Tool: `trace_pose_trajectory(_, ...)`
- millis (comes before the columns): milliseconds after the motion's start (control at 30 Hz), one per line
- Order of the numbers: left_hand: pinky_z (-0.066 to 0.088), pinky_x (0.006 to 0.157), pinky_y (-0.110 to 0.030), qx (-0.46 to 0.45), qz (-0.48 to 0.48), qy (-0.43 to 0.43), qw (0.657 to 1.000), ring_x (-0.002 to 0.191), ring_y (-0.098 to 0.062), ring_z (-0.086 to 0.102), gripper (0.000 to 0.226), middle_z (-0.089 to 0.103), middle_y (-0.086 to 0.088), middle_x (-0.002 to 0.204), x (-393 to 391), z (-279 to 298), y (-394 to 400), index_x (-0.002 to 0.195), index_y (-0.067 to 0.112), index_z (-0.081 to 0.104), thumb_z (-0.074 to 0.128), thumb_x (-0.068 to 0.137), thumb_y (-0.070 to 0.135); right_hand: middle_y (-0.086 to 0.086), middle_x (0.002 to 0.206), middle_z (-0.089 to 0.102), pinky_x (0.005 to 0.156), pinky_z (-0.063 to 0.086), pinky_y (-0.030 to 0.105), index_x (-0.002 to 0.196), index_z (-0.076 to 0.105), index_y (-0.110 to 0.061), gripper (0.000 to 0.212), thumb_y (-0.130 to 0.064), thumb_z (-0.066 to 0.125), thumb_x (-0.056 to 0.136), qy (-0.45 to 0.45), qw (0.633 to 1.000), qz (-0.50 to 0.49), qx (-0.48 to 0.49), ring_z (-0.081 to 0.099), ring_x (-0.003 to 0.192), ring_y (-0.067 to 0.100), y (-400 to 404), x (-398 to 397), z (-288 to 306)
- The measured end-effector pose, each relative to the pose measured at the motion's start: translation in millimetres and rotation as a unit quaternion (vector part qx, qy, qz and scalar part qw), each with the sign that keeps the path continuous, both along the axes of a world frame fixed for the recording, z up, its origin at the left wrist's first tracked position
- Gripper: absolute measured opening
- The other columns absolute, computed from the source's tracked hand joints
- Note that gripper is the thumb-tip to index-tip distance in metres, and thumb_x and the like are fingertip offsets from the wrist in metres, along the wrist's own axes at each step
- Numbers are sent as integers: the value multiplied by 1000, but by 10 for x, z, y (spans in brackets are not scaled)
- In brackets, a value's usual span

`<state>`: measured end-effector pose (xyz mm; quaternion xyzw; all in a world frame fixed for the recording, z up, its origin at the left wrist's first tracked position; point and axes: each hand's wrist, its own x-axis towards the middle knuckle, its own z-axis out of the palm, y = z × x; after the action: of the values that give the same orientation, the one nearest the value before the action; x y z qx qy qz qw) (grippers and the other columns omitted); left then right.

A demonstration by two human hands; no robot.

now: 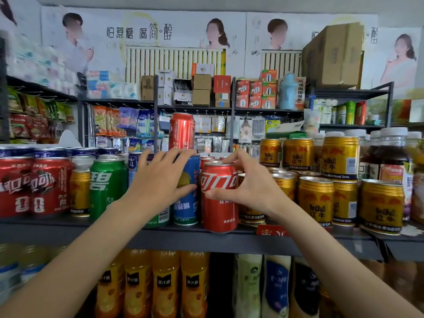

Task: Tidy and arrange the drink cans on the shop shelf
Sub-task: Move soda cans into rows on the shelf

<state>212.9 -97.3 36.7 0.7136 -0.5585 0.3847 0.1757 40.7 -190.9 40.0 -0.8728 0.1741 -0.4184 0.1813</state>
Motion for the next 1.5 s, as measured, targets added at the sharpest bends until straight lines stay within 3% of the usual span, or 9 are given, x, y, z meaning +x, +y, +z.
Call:
trace_pose_trajectory(133,20,109,-40,35,-35,40,998,134,-12,27,77,27,12,148,75,69,91,143,34,15,53,80,57,-7,110,48,94,44,41,104,42,-30,63,-52,79,58,19,999,-17,-27,46,107,14,60,133,-31)
trace_pose_trajectory(433,32,103,-35,51,-62,37,996,130,-13,34,85,35,8,144,242,101,187,142,30,23,49,70,66,-9,114,49,92,45,34,105,41,-31,61,-52,78,61,27,999,-7,-26,48,109,12,42,209,-58)
trace_pose_trajectory(567,38,96,-33,21,-74,35,996,120,-15,43,92,48,5,133,317,74,245,137,28,35,35,58,74,-21,104,44,96,44,41,107,38,-32,59,-52,74,65,30,999,-3,-31,46,110,12,50,202,-117)
trace_pose_trajectory(700,39,93,-37,-6,-64,24,998,116,-19,44,84,54,2,125,302,19,222,135,26,40,48,63,68,-11,115,44,99,39,42,118,34,-32,61,-60,62,72,-13,996,-44,-80,42,112,13,95,306,-303)
trace_pose_trajectory(833,43,87,-45,-35,-49,-25,998,109,-27,52,81,61,-1,115,311,-18,166,126,22,49,45,63,71,-6,126,40,102,28,31,132,28,-28,75,-69,39,70,-60,980,-137,-134,37,117,13,159,398,-448)
trace_pose_trajectory(1000,46,81,-45,-66,-50,-65,994,99,-28,58,76,65,-1,107,323,-46,121,119,18,53,43,64,70,7,125,42,92,35,35,136,31,-20,69,-51,57,81,-104,953,-238,-155,43,113,22,260,517,-535)
trace_pose_trajectory(1233,48,76,-42,-79,-62,-82,992,96,-28,59,74,66,-3,105,345,-62,85,119,15,53,53,64,65,13,96,56,65,48,36,118,44,-15,72,-50,74,63,-122,899,-362,-213,57,80,27,252,671,-539)
trace_pose_trajectory(1400,48,76,-40,-87,-67,-80,991,96,-27,59,75,66,-1,106,363,-59,87,120,15,53,57,63,63,14,94,53,63,46,36,115,44,-16,69,-48,75,63,-128,893,-387,-190,55,79,28,251,661,-541)
trace_pose_trajectory(1500,47,78,-40,-87,-77,-77,990,97,-27,58,75,65,-1,107,362,-58,75,121,14,53,57,63,62,12,108,45,75,48,35,123,38,-18,67,-44,71,71,-141,928,-302,-163,50,95,26,215,603,-549)
